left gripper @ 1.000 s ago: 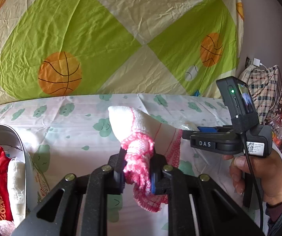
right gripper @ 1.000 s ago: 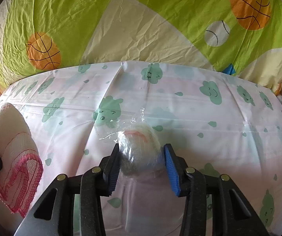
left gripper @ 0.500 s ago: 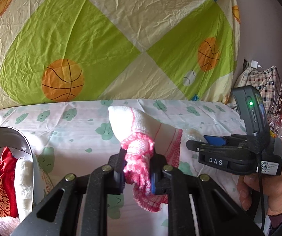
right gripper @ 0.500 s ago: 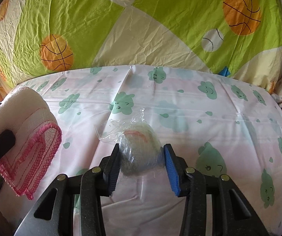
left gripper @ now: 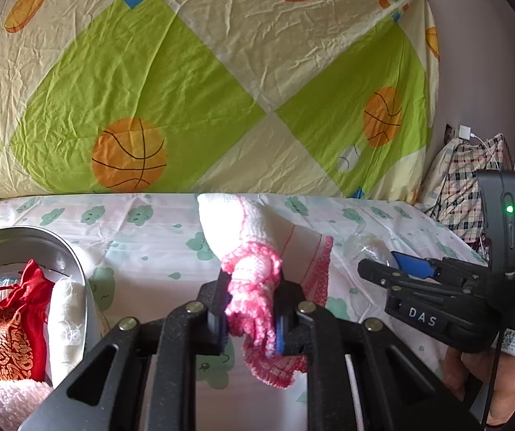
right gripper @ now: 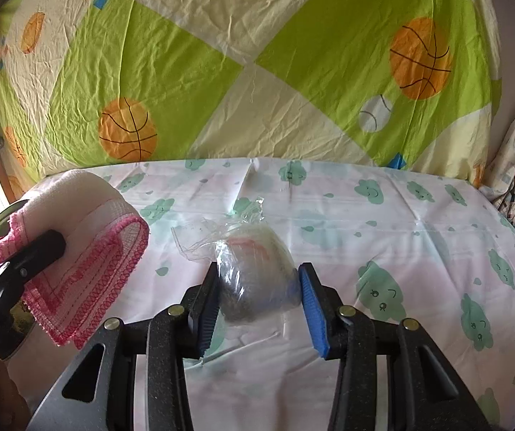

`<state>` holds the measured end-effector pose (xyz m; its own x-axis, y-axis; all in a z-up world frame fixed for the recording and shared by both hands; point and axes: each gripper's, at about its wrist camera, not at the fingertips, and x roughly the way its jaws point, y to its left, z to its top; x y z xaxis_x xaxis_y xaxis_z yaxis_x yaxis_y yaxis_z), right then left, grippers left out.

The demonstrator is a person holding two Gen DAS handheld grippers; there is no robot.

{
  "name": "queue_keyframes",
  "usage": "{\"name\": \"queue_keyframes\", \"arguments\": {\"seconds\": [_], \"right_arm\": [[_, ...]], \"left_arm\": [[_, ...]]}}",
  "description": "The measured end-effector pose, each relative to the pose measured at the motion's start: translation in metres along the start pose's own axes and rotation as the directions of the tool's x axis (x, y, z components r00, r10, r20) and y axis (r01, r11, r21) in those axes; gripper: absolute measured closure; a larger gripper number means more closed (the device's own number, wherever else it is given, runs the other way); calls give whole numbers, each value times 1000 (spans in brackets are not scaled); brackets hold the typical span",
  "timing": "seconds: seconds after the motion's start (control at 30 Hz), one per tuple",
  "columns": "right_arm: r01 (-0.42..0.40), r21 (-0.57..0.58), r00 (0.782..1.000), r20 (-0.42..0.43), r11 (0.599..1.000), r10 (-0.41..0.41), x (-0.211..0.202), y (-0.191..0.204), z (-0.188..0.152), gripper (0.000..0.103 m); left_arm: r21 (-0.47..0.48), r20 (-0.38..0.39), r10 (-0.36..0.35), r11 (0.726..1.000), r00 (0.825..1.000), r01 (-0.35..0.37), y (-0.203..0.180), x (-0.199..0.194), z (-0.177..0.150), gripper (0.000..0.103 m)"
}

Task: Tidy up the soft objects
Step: 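Carry the cloth with the left tool while the right tool carries the plastic bag over the tin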

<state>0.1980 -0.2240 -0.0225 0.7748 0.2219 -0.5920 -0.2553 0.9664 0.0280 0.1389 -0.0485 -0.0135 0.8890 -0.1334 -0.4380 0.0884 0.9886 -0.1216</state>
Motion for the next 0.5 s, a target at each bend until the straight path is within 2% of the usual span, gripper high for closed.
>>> {"name": "queue_keyframes", "arguments": {"seconds": [0.5], "right_arm": [[-1, -28, 989, 146, 1000, 5, -42, 22, -15, 58]], "left_arm": [[13, 51, 17, 1000, 999, -18, -1, -22, -6, 87]]}}
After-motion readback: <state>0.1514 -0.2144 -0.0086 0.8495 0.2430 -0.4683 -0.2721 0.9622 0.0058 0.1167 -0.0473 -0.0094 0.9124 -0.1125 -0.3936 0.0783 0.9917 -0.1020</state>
